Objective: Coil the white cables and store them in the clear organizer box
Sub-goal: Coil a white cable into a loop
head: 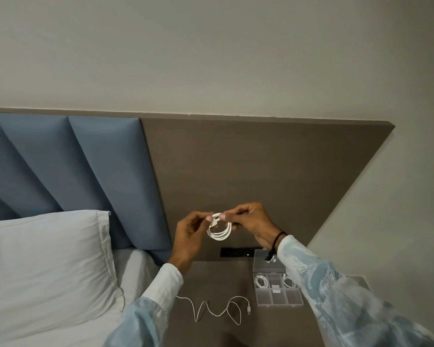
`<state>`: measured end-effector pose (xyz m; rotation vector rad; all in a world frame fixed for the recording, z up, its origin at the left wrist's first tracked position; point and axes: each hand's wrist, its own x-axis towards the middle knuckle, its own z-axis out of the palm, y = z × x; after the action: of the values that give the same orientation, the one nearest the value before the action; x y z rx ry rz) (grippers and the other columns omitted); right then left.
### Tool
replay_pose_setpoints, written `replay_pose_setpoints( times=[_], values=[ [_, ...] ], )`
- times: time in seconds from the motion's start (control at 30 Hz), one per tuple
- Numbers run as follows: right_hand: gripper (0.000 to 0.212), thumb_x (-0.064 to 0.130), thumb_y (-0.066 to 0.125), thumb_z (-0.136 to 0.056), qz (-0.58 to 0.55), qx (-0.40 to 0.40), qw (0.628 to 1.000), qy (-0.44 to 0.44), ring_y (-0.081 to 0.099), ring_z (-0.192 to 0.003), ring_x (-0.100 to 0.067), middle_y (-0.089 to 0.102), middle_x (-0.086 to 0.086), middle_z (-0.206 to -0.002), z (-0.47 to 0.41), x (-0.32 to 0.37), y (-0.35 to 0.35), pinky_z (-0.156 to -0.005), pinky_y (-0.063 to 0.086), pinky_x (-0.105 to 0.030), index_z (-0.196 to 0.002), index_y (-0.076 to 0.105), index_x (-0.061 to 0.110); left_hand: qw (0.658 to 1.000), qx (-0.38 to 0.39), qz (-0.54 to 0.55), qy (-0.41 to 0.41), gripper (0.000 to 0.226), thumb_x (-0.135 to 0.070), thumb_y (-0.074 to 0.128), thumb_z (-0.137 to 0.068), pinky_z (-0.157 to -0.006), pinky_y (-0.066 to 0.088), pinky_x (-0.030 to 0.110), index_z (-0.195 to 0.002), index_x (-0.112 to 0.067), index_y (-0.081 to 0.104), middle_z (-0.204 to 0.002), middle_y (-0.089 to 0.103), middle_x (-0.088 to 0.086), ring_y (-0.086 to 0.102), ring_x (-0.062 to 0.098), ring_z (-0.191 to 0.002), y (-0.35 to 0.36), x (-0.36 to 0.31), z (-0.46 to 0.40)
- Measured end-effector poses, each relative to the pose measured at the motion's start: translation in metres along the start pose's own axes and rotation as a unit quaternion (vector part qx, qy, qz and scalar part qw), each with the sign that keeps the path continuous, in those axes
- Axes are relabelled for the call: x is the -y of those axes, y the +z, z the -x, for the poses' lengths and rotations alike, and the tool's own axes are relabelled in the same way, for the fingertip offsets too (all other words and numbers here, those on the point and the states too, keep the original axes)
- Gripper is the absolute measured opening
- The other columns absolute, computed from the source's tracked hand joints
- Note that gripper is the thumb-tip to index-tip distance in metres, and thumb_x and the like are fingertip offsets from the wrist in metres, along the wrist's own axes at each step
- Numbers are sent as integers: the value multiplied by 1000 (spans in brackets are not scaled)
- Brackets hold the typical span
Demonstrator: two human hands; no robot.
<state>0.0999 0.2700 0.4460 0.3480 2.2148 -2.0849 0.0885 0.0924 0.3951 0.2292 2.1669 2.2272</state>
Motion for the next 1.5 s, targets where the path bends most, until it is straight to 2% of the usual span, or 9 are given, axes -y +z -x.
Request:
replay_pose_setpoints(
  times=[0.2,0.43,0.63,0.8,0.9,1.1,1.2,1.37,1.5],
  values=[
    [22,9,87,-75,-19,17,1000,5,69,-72,-19,79,-17,-90,-3,-7,-6,-59,55,-22,-91,79,-4,997,57,50,-16,24,-2,78,-84,-89,60,32,-108,-1,77,-104,80,16,75,23,-94,-10,-1,1],
    [15,7,85,-77,41,161,986,25,76,-83,-17,80,-17,-95,-8,-10,-33,-76,63,-24,-91,83,11,998,39,45,-11,18,-10,85,-78,-78,57,19,-93,-20,84,-97,82,5,77,14,-88,-33,1,-1],
    [14,22,89,-74,245,23,959,-138,66,-82,-2,72,6,-88,-17,-8,-30,-77,52,-16,-86,84,26,992,58,96,-56,28,-21,86,-72,-83,58,26,-98,-10,83,-94,81,14,77,18,-84,-27,3,0],
    [13,8,74,-89,24,4,1000,-19,70,-71,-6,78,6,-80,-10,-19,1,-68,53,-21,-89,81,19,984,39,157,-69,23,-3,79,-82,-83,58,24,-104,4,78,-104,79,18,76,20,-94,-14,-2,-1],
    [12,9,67,-94,-97,74,985,120,62,-65,-9,74,0,-80,-6,-19,2,-62,51,-24,-101,76,13,995,1,98,-32,16,1,80,-81,-81,58,22,-97,1,80,-98,81,11,77,17,-91,-13,-8,-5],
    [22,30,53,-95,-181,133,954,199,64,-75,-13,73,-1,-91,-5,-17,7,-68,49,-31,-101,71,18,997,-30,-38,57,13,0,80,-82,-87,60,29,-95,1,81,-97,80,10,78,19,-92,-16,-9,-9],
    [30,42,67,-91,-91,135,974,155,65,-84,-8,76,2,-99,-4,-15,12,-73,49,-29,-107,75,19,990,-58,-87,90,13,2,80,-82,-83,60,25,-94,-1,82,-92,80,6,78,17,-87,-12,-9,-7],
    [31,5,80,-81,46,30,998,18,69,-84,-12,78,-3,-97,-4,-15,25,-65,53,-17,-110,74,12,985,-96,-107,100,16,5,78,-82,-78,58,17,-95,-4,81,-91,79,4,76,7,-84,-6,-10,-7],
    [29,21,88,-69,243,-83,961,-101,72,-70,-5,76,10,-82,-7,-14,28,-69,60,-20,-95,75,22,977,-122,-130,120,16,2,79,-82,-80,61,22,-96,-5,82,-92,79,2,76,6,-83,-8,-10,-9]
  ],
)
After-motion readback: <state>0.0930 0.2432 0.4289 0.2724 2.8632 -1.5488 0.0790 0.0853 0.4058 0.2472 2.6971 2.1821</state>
